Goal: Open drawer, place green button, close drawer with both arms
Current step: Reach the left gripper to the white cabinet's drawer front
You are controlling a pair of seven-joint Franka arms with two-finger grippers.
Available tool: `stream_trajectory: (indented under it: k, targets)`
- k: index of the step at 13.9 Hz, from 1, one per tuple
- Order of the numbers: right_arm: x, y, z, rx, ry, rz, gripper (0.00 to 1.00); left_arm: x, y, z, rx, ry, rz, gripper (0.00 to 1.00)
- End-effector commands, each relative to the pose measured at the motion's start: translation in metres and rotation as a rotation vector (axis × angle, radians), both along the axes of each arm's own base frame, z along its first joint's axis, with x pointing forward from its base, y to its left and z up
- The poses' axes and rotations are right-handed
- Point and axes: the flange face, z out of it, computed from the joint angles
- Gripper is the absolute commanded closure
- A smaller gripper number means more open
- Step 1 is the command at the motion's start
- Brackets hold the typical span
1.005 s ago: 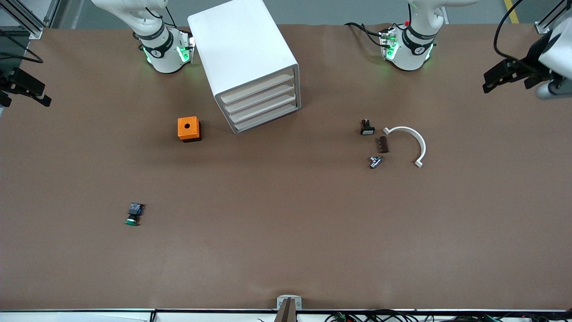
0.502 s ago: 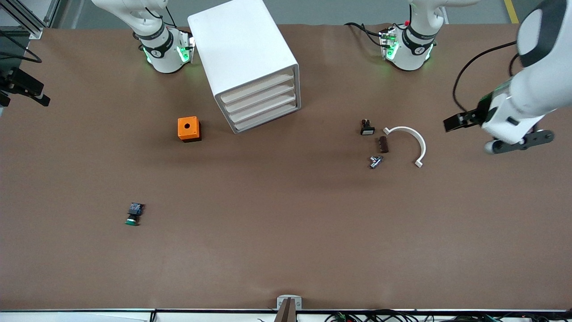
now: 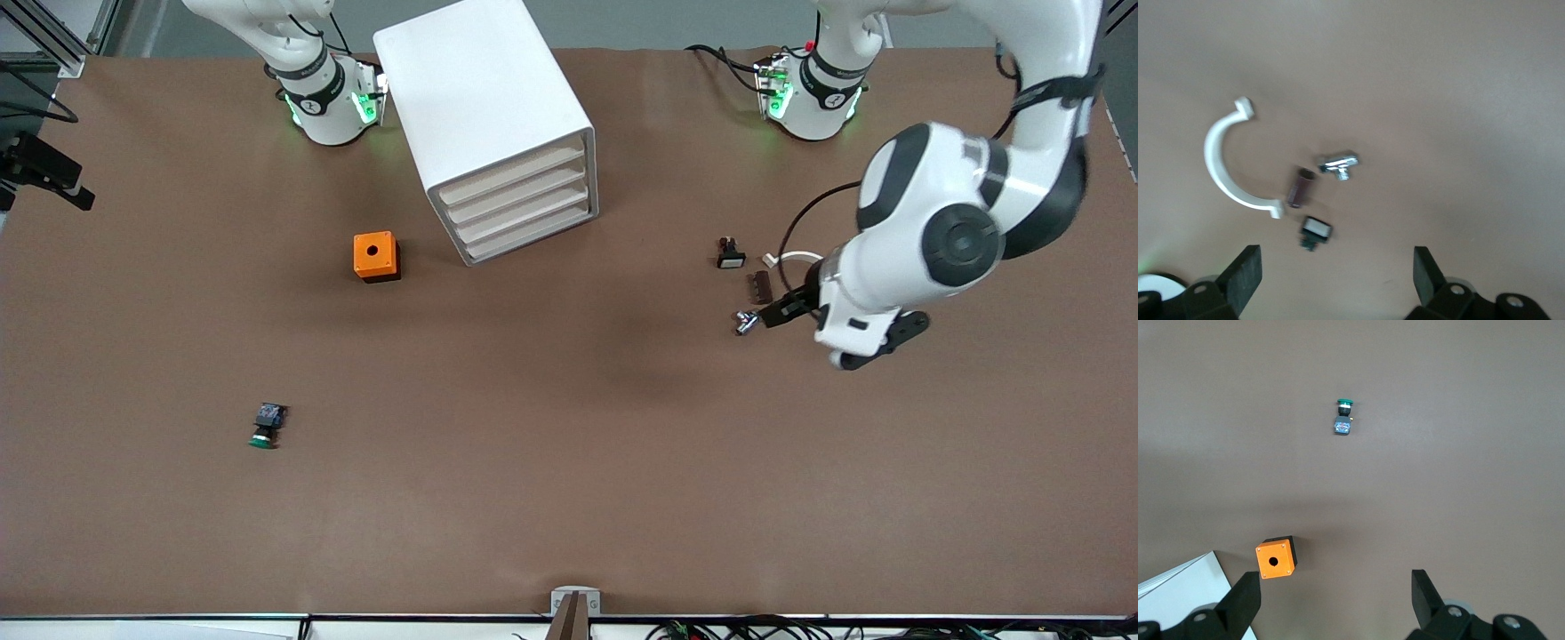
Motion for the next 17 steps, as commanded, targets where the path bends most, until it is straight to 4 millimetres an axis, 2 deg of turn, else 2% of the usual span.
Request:
stream_trajectory:
  k: [1, 2, 4, 5, 7, 9, 10, 11, 12, 14, 17]
  targets:
    - [0.003, -0.004, 0.002, 0.006, -0.006, -0.007, 0.0, 0.014, -0.046, -0.036, 0.029, 0.05, 0.173, 0.0]
    - [0.004, -0.004, 0.005, 0.005, -0.012, 0.0, 0.0, 0.012, -0.062, -0.052, 0.062, 0.074, 0.255, 0.0]
    - [0.011, -0.006, -0.005, 0.003, 0.007, 0.002, 0.0, -0.001, -0.093, -0.084, 0.137, 0.126, 0.399, 0.0]
    - [0.02, -0.006, -0.02, 0.003, 0.036, 0.002, 0.0, -0.008, -0.113, -0.094, 0.151, 0.155, 0.465, 0.0]
    - [0.043, -0.013, -0.063, 0.019, 0.108, -0.012, 0.0, -0.024, -0.148, -0.116, 0.179, 0.249, 0.635, 0.0]
    - [0.051, -0.019, -0.077, 0.025, 0.12, -0.019, 0.0, -0.036, -0.165, -0.131, 0.22, 0.344, 0.798, 0.0]
    - [0.062, -0.021, -0.1, 0.026, 0.149, -0.021, 0.0, -0.046, -0.177, -0.142, 0.238, 0.388, 0.834, 0.0]
    - [0.066, -0.026, -0.108, 0.027, 0.158, -0.028, 0.0, -0.059, -0.193, -0.153, 0.247, 0.453, 0.868, 0.0]
    - [0.071, -0.034, -0.116, 0.014, 0.155, -0.037, 0.0, -0.066, -0.204, -0.163, 0.249, 0.513, 0.913, 0.01]
    - [0.086, -0.037, -0.136, -0.005, 0.135, -0.039, 0.0, -0.073, -0.212, -0.185, 0.252, 0.67, 1.011, 0.04]
    - [0.109, -0.039, -0.19, -0.012, 0.153, -0.051, 0.0, -0.081, -0.223, -0.198, 0.292, 0.806, 1.133, 0.09]
